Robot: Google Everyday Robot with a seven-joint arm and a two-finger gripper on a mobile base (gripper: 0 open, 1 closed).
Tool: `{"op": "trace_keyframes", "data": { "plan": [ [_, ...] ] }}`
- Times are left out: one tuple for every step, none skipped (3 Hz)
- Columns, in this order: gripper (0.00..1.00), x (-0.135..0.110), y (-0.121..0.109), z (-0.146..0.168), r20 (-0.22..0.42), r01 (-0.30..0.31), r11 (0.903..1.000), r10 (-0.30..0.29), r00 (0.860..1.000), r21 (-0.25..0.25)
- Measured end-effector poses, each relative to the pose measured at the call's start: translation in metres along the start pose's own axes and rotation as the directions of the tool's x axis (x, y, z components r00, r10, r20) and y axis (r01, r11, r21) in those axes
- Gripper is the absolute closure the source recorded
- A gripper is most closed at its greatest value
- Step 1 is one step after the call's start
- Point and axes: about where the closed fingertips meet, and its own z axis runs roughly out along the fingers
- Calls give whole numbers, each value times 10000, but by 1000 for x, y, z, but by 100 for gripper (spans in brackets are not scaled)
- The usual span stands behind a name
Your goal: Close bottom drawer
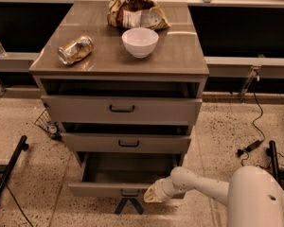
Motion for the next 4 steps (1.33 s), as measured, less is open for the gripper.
{"op": "trace_keyframes", "data": {
  "plan": [
    [100, 10, -28, -11, 194, 33, 9977, -46, 9998, 673],
    [100, 19, -58, -26, 243, 48, 9923, -78, 9997, 1240],
    [100, 31, -80, -34, 223, -60, 9877, 25, 9997, 1564],
    [100, 43, -48, -38, 95, -119, 9916, 108, 9999, 1285]
  ]
}}
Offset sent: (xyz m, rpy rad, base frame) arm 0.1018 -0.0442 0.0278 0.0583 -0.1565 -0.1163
